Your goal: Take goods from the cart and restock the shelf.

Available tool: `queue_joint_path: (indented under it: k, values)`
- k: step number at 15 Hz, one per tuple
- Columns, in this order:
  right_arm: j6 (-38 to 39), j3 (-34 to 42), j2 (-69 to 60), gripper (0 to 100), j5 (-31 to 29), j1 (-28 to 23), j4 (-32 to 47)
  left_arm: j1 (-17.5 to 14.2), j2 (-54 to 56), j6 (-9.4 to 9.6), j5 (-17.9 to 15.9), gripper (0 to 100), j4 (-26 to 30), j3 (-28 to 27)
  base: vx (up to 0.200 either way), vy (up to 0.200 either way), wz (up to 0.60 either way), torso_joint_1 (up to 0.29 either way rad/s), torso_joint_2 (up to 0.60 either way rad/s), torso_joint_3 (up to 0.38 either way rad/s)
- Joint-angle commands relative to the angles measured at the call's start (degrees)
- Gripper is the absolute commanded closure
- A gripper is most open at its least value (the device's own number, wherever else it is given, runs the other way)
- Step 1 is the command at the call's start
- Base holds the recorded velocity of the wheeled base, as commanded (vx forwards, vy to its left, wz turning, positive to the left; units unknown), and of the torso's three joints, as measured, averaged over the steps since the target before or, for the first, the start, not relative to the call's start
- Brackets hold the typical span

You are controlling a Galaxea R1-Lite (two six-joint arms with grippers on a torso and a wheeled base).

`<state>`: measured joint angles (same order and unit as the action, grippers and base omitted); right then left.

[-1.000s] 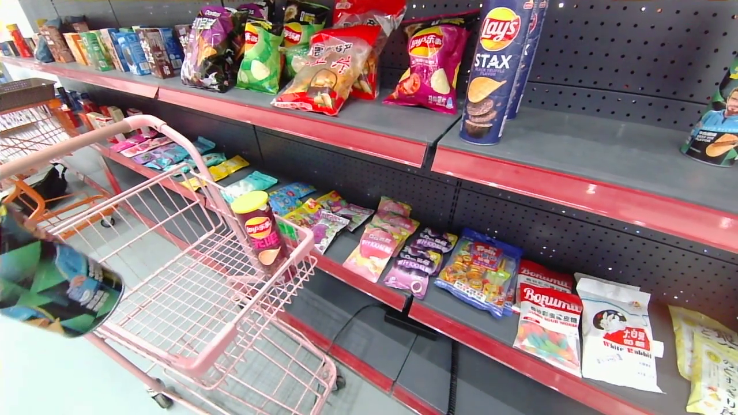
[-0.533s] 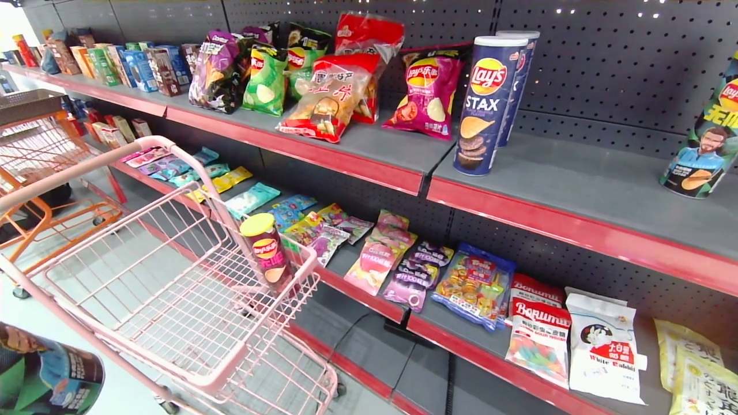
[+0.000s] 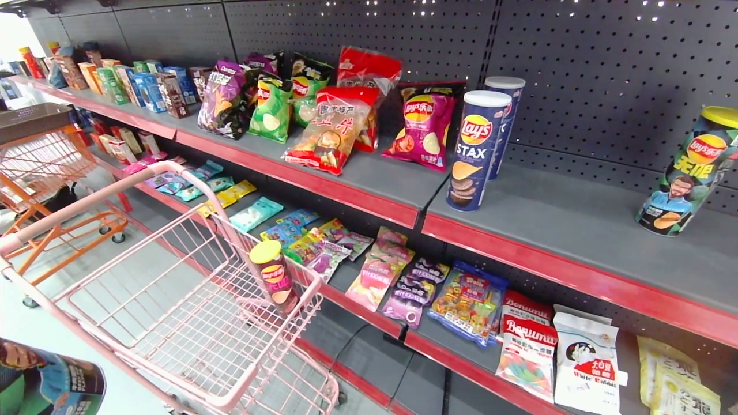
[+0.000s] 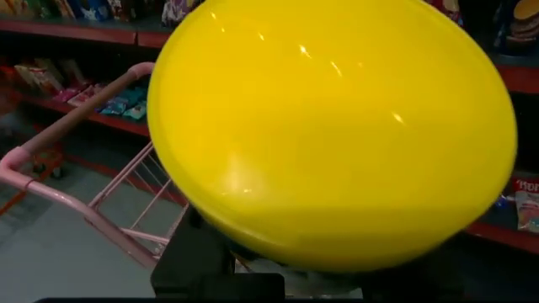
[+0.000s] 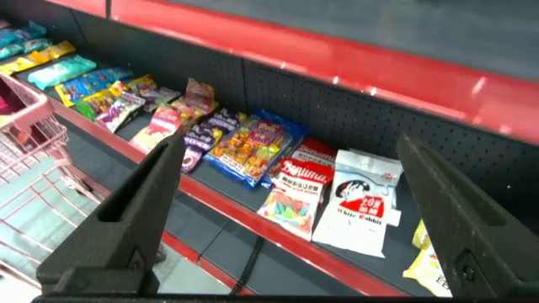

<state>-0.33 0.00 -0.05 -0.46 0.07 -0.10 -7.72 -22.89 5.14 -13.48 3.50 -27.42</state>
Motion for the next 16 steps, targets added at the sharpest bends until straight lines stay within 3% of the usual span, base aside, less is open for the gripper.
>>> queue_joint_path:
  k: [1,4,10,16]
  values:
    - [0.0,0.0,0.0,0,-0.1,0.0,0.0,0.0,0.5,0.39,0.1,100,0.0,0.1,0.0,0.0,0.0,0.217,-0.52,-0.32]
    - [-0.1,0.0,0.0,0,-0.1,0.0,0.0,0.1,0.5,3.12,-1.6,100,0.2,0.7,0.0,0.0,-0.6,0.142,-0.35,-0.209]
    - [-0.1,0.0,0.0,0,-0.1,0.0,0.0,0.0,0.7,3.47,0.2,100,0.3,2.1,0.0,0.0,-0.6,0.019,-0.02,-0.015]
    - [-0.1,0.0,0.0,0,-0.1,0.0,0.0,0.0,1.4,3.38,-0.1,100,0.6,3.7,0.0,0.0,-0.6,0.004,0.0,0.003]
